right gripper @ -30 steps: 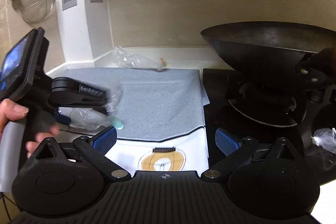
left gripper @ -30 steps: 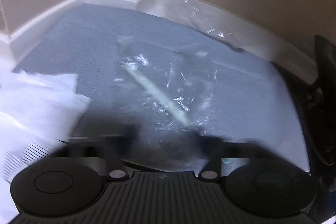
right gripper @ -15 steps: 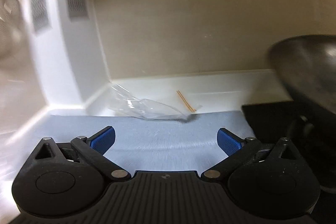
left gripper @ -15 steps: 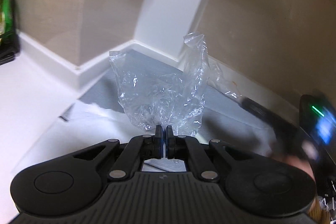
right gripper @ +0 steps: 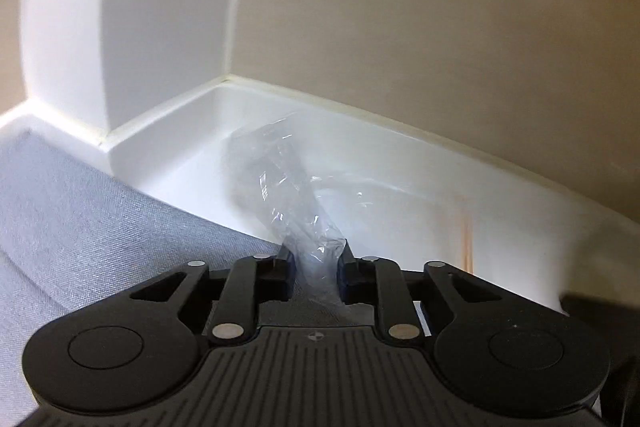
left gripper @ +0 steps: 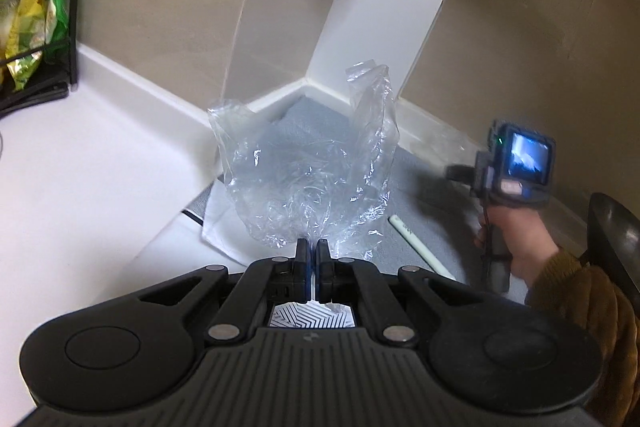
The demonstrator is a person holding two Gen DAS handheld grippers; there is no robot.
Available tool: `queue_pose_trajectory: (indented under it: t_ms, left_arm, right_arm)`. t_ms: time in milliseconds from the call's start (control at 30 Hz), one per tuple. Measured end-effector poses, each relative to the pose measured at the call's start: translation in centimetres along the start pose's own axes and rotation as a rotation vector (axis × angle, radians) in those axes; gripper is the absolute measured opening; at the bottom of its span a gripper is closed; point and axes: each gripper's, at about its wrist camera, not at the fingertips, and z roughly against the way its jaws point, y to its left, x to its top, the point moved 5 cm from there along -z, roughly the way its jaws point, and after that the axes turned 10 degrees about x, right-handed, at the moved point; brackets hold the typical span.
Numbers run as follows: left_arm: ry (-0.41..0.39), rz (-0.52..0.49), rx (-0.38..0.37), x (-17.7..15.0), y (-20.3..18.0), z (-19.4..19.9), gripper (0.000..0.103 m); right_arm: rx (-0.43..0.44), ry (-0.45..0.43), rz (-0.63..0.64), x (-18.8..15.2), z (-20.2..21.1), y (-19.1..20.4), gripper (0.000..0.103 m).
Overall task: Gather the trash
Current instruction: 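Grasp a second clear plastic bag with the right gripper, then carry both clear plastic bags down over the trash bin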
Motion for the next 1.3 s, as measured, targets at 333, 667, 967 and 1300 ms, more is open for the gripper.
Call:
queue_pose_trajectory:
  t_ms: [333,667,967,1300]
  left_arm:
    - [-0.094,-0.001,0.026,-1.5,0.3,7.6,0.001]
    - [-0.110,-0.046,0.061,-10.2,1.5,18.0,0.001]
    - [-0.021,-0.124,0.103,-20.9,2.9,22.1,0.001]
    - [0.124,-0.203,0.166,-30.3,4.3,22.2,0.001]
  right_arm:
    - [0.045,-0.408,-0.140,2.2,20.9,-0.5,0.010]
    - [0.385,-0.527,0.053,-10.6,41.9,3.4,0.010]
    - [0.583,-0.342,0.191,-22.2,50.3,6.0,0.010]
    - [0.668,-0.036,0.158,-30.8,50.2,7.4,0.011]
